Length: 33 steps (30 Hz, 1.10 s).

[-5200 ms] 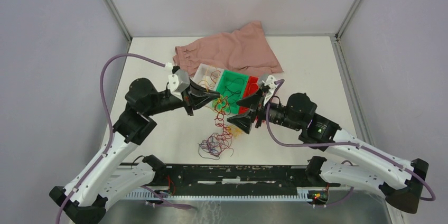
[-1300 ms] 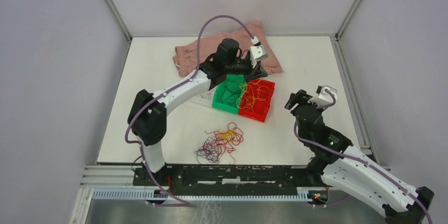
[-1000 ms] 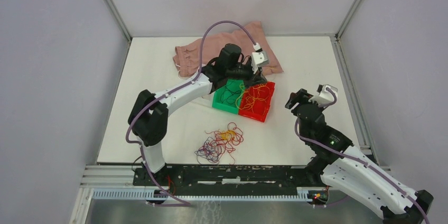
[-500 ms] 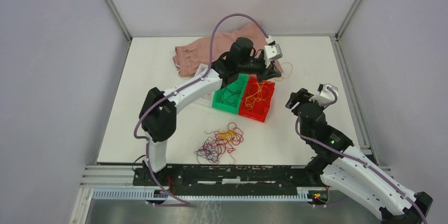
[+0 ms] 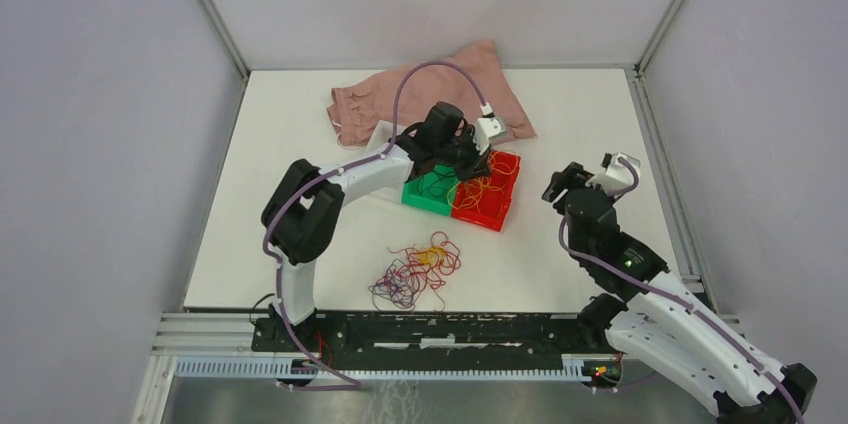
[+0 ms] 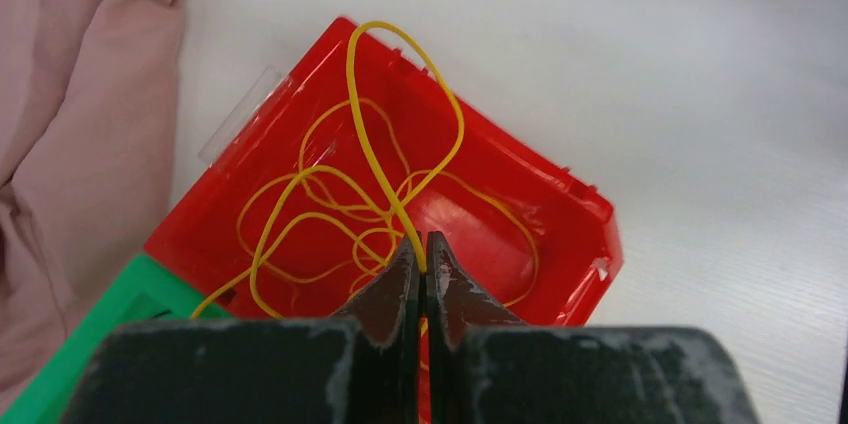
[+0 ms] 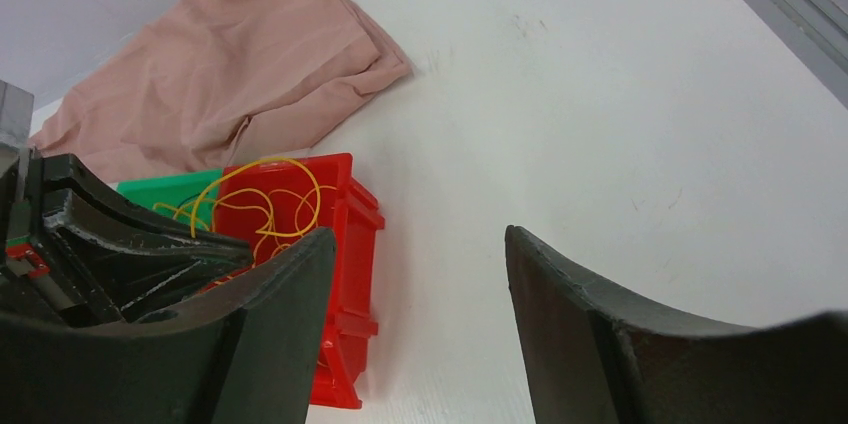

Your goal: Untangle the cables

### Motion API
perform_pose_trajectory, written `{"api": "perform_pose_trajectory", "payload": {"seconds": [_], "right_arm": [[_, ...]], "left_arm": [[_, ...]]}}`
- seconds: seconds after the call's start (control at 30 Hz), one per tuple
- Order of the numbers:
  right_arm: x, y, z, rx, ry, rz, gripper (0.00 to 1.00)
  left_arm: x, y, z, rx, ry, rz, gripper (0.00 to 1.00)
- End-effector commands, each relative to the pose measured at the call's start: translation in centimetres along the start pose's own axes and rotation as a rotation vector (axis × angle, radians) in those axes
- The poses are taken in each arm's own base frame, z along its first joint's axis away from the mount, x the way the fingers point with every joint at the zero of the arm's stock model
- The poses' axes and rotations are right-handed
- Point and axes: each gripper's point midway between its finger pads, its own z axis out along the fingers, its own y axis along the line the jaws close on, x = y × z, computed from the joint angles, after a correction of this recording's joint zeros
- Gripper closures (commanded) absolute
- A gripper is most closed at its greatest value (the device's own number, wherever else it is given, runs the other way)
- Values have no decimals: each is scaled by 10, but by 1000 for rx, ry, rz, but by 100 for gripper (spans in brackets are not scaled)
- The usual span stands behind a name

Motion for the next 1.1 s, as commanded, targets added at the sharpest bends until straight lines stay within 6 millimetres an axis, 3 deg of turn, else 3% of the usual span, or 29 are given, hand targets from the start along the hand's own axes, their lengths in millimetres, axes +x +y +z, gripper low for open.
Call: {"api": "perform_pose_trajectory", "payload": {"seconds": [0.0,0.07,0.13,0.37,0.43,0.53,0.63,0.73,0.8,0.97,1.07], "right_arm": [[-21,14,0,-34,-25,49,31],[-20,16,1,-37,-20,55,31],[-19,17,2,-40,-15,58,31],[-16,18,3,-47,2,68,31],[-18,17,2,-47,2,65,31],[-21,15,1,-44,-3,65,31],[-23,14,1,-42,-4,68,31],[-24,13,0,-45,-5,70,31],[-25,13,-1,-50,-4,69,31],[-23,24,0,-100,16,49,28],[-13,50,3,-199,73,12,21]], "left_arm": [[11,24,-5,-142,60,93,97],[19,37,-6,-208,105,120,97],[23,36,-7,-203,135,165,97],[24,12,10,-135,191,301,85],[22,10,14,-111,211,305,75],[2,0,18,-55,176,276,59],[-25,-17,13,34,143,246,30],[-47,-28,-2,88,133,229,12],[-57,-31,-17,101,124,218,5],[-89,-18,-64,61,59,182,1],[-116,-3,-101,9,-7,133,1]]}}
